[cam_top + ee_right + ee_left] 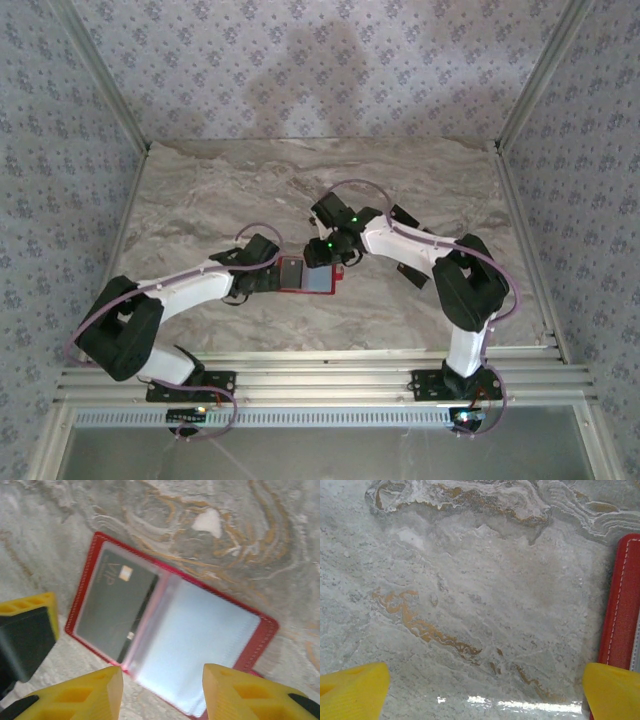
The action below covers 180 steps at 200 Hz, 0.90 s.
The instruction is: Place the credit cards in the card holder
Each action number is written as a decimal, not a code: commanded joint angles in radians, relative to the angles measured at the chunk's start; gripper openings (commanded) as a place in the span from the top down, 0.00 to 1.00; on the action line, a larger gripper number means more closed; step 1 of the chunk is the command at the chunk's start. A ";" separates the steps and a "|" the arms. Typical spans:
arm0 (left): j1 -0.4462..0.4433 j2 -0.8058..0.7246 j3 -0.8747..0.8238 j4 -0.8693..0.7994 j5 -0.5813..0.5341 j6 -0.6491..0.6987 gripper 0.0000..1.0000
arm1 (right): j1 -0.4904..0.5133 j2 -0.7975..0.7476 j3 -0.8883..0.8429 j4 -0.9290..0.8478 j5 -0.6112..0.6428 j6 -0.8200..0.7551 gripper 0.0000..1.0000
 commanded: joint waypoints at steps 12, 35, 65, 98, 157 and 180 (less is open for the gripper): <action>-0.004 -0.017 0.018 -0.037 -0.013 -0.002 0.01 | -0.011 0.050 -0.005 -0.002 0.029 0.008 0.50; -0.004 -0.014 0.022 -0.036 -0.014 0.000 0.00 | -0.014 0.082 0.003 0.014 0.027 0.007 0.50; -0.005 -0.005 0.023 -0.031 -0.012 0.000 0.00 | -0.015 0.120 0.021 0.020 0.022 0.006 0.50; -0.004 0.010 0.025 -0.023 -0.008 0.001 0.00 | -0.017 0.157 0.045 0.018 0.012 0.000 0.50; -0.015 -0.002 0.036 -0.004 0.017 0.018 0.00 | -0.018 0.191 0.042 0.079 -0.091 0.038 0.50; -0.034 -0.027 0.027 0.016 0.033 0.025 0.00 | -0.019 0.194 0.034 0.105 -0.124 0.059 0.50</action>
